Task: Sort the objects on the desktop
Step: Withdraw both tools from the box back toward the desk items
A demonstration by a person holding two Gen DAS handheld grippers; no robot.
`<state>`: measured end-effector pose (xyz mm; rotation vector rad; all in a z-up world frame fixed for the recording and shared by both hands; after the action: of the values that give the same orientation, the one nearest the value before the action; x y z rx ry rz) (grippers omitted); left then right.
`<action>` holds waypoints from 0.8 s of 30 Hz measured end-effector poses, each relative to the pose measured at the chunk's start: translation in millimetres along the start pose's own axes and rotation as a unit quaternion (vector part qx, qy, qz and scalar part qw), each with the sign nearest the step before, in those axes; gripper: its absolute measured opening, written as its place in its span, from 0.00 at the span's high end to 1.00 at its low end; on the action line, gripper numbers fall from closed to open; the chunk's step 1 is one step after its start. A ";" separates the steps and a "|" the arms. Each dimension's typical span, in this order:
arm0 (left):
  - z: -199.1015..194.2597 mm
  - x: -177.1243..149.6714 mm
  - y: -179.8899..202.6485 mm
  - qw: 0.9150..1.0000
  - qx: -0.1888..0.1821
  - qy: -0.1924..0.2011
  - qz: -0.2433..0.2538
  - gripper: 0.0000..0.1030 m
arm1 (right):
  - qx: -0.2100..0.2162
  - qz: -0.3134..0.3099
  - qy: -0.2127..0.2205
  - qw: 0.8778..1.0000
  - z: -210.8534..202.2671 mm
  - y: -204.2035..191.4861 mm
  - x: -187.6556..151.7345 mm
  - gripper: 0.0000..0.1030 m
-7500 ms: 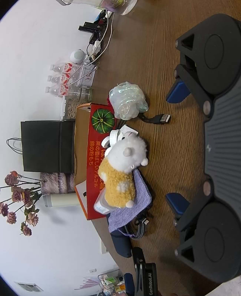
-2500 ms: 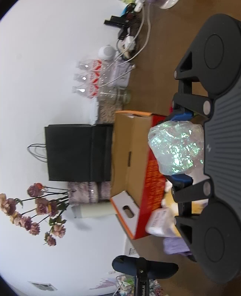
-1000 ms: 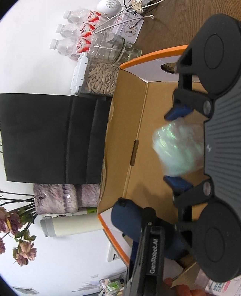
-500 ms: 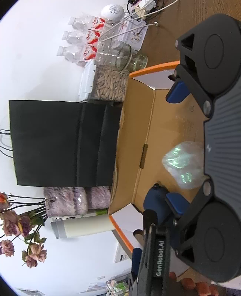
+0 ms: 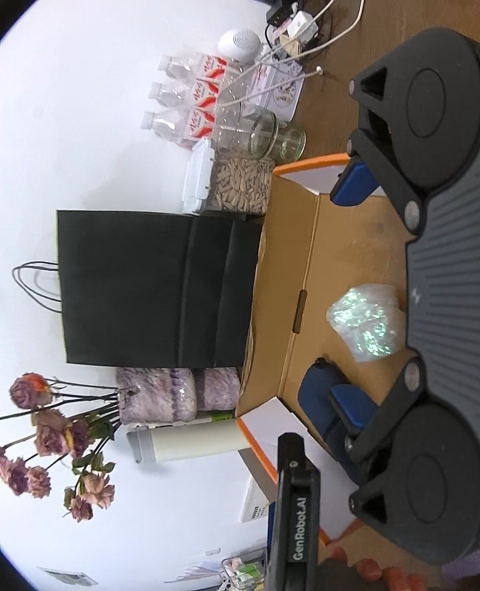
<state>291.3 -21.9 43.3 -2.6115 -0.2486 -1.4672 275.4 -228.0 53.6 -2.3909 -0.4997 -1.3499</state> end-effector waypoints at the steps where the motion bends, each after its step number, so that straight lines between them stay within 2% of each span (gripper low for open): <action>1: -4.6 -0.1 -1.7 1.000 0.000 0.001 -0.001 0.00 | -0.001 0.000 0.003 1.000 -5.6 -1.4 -1.1 0.00; 11: -53.8 -8.3 -20.4 1.000 0.006 0.021 0.001 0.00 | -0.009 0.003 0.016 1.000 -56.5 -14.0 -20.5 0.00; 24: -100.2 -46.1 -44.3 0.999 0.017 0.025 0.012 0.00 | -0.006 0.009 -0.009 1.000 -97.6 -34.1 -70.2 0.00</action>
<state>175.0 -2.0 57.3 -2.5391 -0.2325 -1.5050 153.2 -252.5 44.6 -2.4136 -0.4754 -1.3284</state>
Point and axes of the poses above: each gripper's, at about its wrist camera, not at the fingertips, and z roughly the way its jaws point, y to its right, x to its top, the point moved 3 cm from there along z, roughly the way its jaws point, and after that the axes turned 15 degrees about x, right-handed, at the moved point
